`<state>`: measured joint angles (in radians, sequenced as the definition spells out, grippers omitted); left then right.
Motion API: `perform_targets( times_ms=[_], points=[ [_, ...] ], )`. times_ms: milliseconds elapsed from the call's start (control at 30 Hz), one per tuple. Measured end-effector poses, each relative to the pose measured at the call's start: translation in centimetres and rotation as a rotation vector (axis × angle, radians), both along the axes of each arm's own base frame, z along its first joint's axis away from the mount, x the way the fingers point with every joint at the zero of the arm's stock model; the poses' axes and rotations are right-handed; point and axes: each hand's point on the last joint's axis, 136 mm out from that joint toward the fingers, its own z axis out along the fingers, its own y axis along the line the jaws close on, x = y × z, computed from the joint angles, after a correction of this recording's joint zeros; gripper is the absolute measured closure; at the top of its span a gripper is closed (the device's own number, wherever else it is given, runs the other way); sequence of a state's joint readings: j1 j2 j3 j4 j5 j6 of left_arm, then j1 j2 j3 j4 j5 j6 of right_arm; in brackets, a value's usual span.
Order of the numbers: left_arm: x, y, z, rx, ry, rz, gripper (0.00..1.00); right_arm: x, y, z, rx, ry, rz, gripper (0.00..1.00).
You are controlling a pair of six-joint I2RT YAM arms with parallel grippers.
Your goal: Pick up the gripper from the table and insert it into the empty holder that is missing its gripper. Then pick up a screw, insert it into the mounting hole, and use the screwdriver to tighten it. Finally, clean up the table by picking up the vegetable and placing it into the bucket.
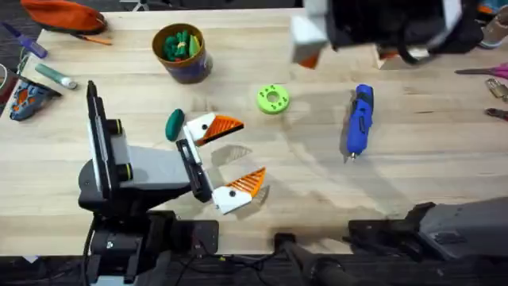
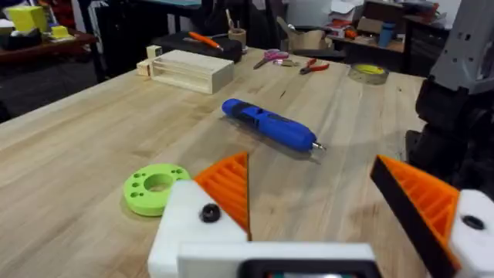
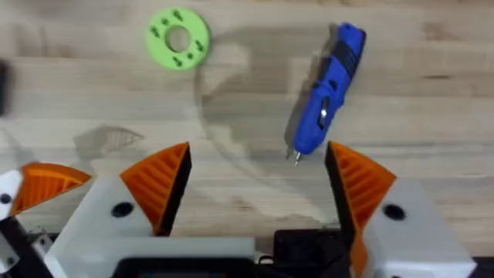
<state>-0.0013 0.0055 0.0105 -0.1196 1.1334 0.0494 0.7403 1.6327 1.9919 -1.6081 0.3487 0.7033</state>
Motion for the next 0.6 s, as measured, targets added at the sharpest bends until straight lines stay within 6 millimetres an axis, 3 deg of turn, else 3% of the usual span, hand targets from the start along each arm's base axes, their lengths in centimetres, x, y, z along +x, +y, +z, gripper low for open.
perform_targets(
  times_ms=[267, 433, 600],
  points=[
    [0.0, 0.0, 0.0, 0.000, 0.000, 0.000, 0.015, -1.1, -3.3, -2.2, 0.134, -0.057, -0.009, 0.009],
    [0.0, 0.0, 0.0, 0.000, 0.000, 0.000, 0.015, -1.7, -6.3, -4.5, 0.179, 0.006, -0.013, 0.009],
    [0.0, 0.0, 0.0, 0.000, 0.000, 0.000, 0.015, -0.8, -9.4, -5.6, 0.216, 0.058, -0.118, 0.009]
  ],
)
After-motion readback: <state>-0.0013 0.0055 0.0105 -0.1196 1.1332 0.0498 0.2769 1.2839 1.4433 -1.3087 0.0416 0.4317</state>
